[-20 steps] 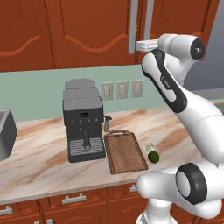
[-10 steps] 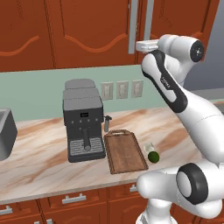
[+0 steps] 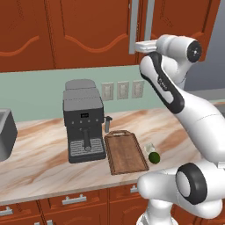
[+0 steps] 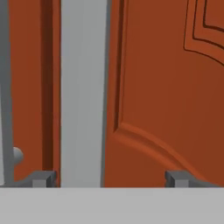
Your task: Open the cabinet. Place the bowl and condiment on the counter. Then place the lime and garlic on the cutting board.
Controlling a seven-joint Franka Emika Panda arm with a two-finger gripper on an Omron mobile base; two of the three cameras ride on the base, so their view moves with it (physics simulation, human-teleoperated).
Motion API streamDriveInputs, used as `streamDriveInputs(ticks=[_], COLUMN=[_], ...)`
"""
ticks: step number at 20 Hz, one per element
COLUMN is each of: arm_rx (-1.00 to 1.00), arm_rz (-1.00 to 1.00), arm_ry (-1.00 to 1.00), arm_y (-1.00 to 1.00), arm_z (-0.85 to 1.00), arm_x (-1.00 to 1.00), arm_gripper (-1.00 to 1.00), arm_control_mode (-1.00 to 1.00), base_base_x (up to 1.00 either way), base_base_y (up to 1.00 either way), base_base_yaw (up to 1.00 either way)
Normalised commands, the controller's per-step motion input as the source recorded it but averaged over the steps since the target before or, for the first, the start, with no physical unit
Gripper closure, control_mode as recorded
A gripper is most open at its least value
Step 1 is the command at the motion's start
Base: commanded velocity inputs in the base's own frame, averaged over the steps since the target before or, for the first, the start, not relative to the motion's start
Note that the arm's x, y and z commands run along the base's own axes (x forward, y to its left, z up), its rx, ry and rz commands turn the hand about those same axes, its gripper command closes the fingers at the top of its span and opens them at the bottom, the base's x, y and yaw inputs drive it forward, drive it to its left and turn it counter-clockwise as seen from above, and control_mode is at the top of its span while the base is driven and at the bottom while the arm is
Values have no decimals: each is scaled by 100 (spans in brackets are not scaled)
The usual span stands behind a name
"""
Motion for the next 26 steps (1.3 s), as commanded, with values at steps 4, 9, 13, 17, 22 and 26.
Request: streamDriveInputs(ticks=[4, 9, 13, 17, 22, 26], arm_rx=[-5, -4, -5, 0, 0, 0], arm_rz=[-5, -7, -5, 0, 0, 0], arm_ry=[0, 0, 1, 0, 0, 0], arm_y=[14, 12, 13, 0, 0, -14], arm_z=[-11, -13, -13, 0, 0, 12], arm_x=[36, 45, 37, 2, 0, -9], arm_gripper=[-100, -100, 100, 100, 100, 100], arm_control_mode=[-100, -100, -100, -100, -100, -100], base_base_x=[0, 0, 0, 0, 0, 0], base_base_y=[0, 0, 0, 0, 0, 0], base_base_yaw=[0, 0, 0, 0, 0, 0])
